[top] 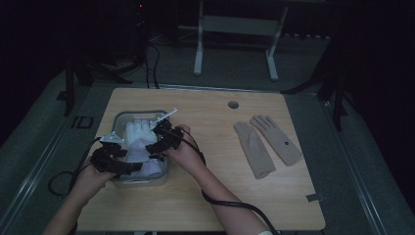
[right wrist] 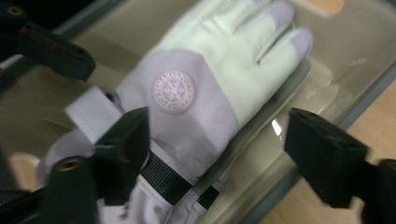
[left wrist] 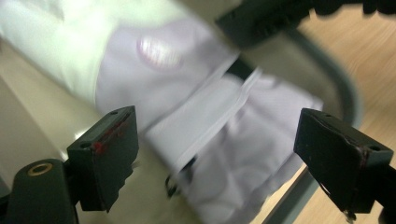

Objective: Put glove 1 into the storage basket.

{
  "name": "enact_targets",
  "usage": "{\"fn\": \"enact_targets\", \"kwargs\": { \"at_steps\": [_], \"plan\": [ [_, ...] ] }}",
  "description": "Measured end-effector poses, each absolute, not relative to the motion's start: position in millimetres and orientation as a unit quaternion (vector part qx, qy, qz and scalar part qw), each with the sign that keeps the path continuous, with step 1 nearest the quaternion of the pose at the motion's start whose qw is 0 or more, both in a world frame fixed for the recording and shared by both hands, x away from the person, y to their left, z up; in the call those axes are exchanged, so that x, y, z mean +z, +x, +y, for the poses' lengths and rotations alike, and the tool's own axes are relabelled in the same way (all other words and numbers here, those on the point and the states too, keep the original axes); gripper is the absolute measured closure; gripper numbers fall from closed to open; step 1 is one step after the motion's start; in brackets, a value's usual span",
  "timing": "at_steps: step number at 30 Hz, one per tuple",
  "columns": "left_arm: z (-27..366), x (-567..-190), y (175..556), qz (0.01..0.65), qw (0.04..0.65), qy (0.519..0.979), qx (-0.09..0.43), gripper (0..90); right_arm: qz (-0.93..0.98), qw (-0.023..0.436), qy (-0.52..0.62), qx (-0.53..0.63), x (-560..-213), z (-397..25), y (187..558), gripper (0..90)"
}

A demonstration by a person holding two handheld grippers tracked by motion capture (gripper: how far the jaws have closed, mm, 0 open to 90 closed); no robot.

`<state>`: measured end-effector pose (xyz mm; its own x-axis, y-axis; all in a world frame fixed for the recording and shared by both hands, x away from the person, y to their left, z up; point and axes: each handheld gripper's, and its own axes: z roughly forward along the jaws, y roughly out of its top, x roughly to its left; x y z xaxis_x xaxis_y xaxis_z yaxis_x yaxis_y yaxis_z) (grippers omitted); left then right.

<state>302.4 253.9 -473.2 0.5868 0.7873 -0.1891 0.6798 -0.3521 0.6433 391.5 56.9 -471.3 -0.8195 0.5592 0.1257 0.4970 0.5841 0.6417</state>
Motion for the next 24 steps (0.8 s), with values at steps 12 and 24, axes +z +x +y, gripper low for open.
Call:
{"fn": "enact_targets", "kwargs": {
  "at_steps": [12,24],
  "plan": [
    [224,-457,300,0.424,0.387,0.817,0.062,4.4,0.877,0.059,0.292,0.377,-449,21,393,14.6],
    [175,-451,300,0.365,0.409,0.835,0.056,4.7,0.874,0.080,0.298,0.374,-441,-24,392,14.5]
  ]
}}
